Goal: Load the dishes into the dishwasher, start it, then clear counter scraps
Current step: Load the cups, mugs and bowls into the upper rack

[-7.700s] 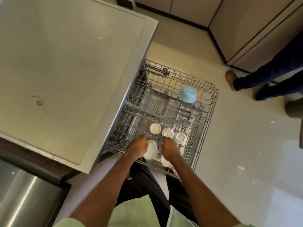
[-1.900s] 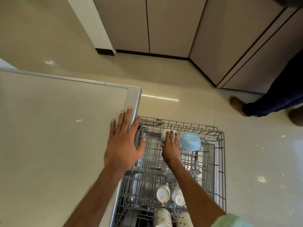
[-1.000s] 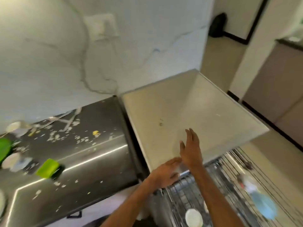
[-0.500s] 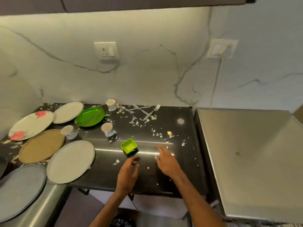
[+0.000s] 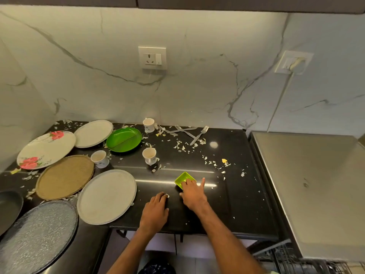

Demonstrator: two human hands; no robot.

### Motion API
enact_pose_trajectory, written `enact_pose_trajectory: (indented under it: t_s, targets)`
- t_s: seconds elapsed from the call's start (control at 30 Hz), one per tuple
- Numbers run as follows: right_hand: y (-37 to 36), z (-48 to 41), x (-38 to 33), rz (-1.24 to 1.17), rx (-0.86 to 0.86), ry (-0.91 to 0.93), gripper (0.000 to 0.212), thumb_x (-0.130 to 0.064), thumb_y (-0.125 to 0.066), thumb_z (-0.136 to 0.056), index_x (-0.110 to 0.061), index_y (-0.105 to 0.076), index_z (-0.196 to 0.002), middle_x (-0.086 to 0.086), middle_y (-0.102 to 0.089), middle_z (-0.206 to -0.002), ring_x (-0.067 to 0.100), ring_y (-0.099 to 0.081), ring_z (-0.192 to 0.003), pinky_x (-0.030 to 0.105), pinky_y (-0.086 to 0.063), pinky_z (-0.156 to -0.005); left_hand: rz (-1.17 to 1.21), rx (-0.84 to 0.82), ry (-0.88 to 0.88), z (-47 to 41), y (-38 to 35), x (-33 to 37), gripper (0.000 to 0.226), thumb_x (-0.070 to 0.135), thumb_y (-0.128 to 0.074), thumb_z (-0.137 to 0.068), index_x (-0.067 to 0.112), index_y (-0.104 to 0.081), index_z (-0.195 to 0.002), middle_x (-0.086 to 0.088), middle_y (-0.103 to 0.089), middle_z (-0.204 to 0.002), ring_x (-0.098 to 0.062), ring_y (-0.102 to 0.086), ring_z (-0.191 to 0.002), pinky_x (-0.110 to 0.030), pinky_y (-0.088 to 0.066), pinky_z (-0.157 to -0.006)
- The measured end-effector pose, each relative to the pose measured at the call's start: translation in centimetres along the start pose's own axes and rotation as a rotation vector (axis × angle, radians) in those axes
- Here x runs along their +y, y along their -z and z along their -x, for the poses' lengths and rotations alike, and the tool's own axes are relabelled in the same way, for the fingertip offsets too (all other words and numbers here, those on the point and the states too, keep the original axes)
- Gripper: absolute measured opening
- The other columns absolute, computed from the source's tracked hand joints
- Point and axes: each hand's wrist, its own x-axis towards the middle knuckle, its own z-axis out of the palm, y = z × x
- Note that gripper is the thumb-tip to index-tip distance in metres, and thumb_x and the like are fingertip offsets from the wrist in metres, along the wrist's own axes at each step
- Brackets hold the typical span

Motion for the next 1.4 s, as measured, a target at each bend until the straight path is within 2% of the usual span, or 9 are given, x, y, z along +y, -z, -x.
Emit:
enact_pose_trajectory:
  t_s: [0.23, 0.37, 0.57, 0.7, 0.83, 0.93, 1.07, 1.23, 1.4]
  targets:
    - [-0.1, 2.5, 5.8, -0.122, 0.215, -0.207, 0.026, -0.021, -0.048, -0.100, -0.019, -0.058, -0.124, 0.001, -0.058, -0.129, 0.023, -0.054, -0.122, 0.059, -0.023, -0.114, 0.000, 0.093, 0.003, -0.8, -0.1, 0.3, 0.048, 0.036, -0.053, -0.096, 0.020, -0.046, -0.141, -0.001, -0.047, -0.142, -0.020, -0.048, -0.127, -0.036, -0.048, -0.098]
    - [-0.6, 5.6, 9.3, -0.381, 0.529, -0.326, 0.015, -0.018, -0.057, -0.096, -0.012, -0.067, -0.107, 0.005, -0.065, -0.102, 0.028, -0.064, -0.093, 0.045, -0.051, -0.084, -0.020, 0.121, 0.001, -1.9, 0.4, 3.0, 0.045, 0.036, -0.055, -0.096, 0.017, -0.048, -0.136, -0.005, -0.051, -0.136, -0.022, -0.051, -0.124, -0.039, -0.047, -0.098]
    - [-3.8, 9.7, 14.0, -0.629, 0.472, -0.475, 0.011, -0.018, -0.066, -0.090, -0.014, -0.067, -0.101, 0.001, -0.065, -0.102, 0.022, -0.063, -0.093, 0.039, -0.050, -0.079, 0.152, 0.161, -0.112, -3.0, -0.5, 9.8, 0.012, 0.030, -0.059, -0.094, 0.021, -0.055, -0.102, 0.003, -0.058, -0.105, -0.017, -0.058, -0.095, -0.033, -0.051, -0.076]
    - [-3.2, 11.4, 17.2, -1.110, 0.650, -0.615, 0.003, -0.008, -0.067, -0.091, -0.010, -0.067, -0.089, 0.002, -0.067, -0.083, 0.015, -0.060, -0.077, 0.032, -0.048, -0.072, 0.322, 0.097, -0.114, -3.9, -1.3, 16.2, 0.019, 0.041, -0.061, -0.094, 0.023, -0.056, -0.091, 0.009, -0.056, -0.095, -0.014, -0.056, -0.086, -0.035, -0.048, -0.072]
    - [-1.5, 14.0, 20.6, -1.950, 0.660, -0.637, 0.009, -0.005, -0.057, -0.097, -0.010, -0.064, -0.099, 0.008, -0.068, -0.094, 0.017, -0.065, -0.086, 0.031, -0.057, -0.075, 0.846, -0.127, 0.026, -5.6, -2.2, 24.0, 0.026, 0.039, -0.066, -0.093, 0.021, -0.058, -0.110, -0.001, -0.068, -0.105, -0.017, -0.065, -0.092, -0.033, -0.051, -0.073]
    - [-0.6, 16.9, 23.9, -2.226, 0.671, -0.545, 0.012, -0.006, -0.054, -0.098, -0.005, -0.064, -0.103, 0.010, -0.071, -0.097, 0.018, -0.070, -0.086, 0.031, -0.060, -0.075, 1.162, -0.386, 0.060, -6.1, -2.9, 30.1, 0.034, 0.032, -0.061, -0.097, 0.012, -0.058, -0.124, -0.010, -0.068, -0.116, -0.020, -0.066, -0.098, -0.032, -0.054, -0.071]
    - [-0.3, 20.7, 28.6, -2.208, 0.730, -0.582, 0.021, -0.005, -0.053, -0.099, -0.008, -0.056, -0.120, 0.010, -0.071, -0.100, 0.020, -0.070, -0.088, 0.031, -0.060, -0.075, 1.352, -0.541, 0.004, -5.5, -3.6, 38.1, 0.019, 0.017, -0.058, -0.098, 0.004, -0.064, -0.110, -0.018, -0.071, -0.108, -0.024, -0.071, -0.095, -0.032, -0.058, -0.082]
    - [-1.8, 25.9, 36.1, -1.594, 0.886, -0.702, 0.050, -0.007, -0.065, -0.093, -0.016, -0.044, -0.138, 0.009, -0.057, -0.127, 0.015, -0.062, -0.100, 0.022, -0.055, -0.079, 1.226, -0.635, 0.018, -4.8, -5.8, 47.6, 0.022, 0.016, -0.064, -0.095, -0.001, -0.065, -0.109, -0.017, -0.074, -0.097, -0.025, -0.072, -0.086, -0.029, -0.059, -0.074]
    - [-3.6, 32.1, 41.4, -1.209, 0.836, -0.702, 0.076, -0.014, -0.083, -0.077, -0.017, -0.045, -0.142, -0.003, -0.049, -0.127, 0.010, -0.054, -0.113, 0.012, -0.047, -0.091, 1.089, -0.790, -0.046, -2.7, -8.8, 56.6, 0.017, 0.014, -0.063, -0.095, -0.002, -0.065, -0.099, -0.003, -0.069, -0.064, -0.010, -0.065, -0.055, -0.029, -0.057, -0.068]
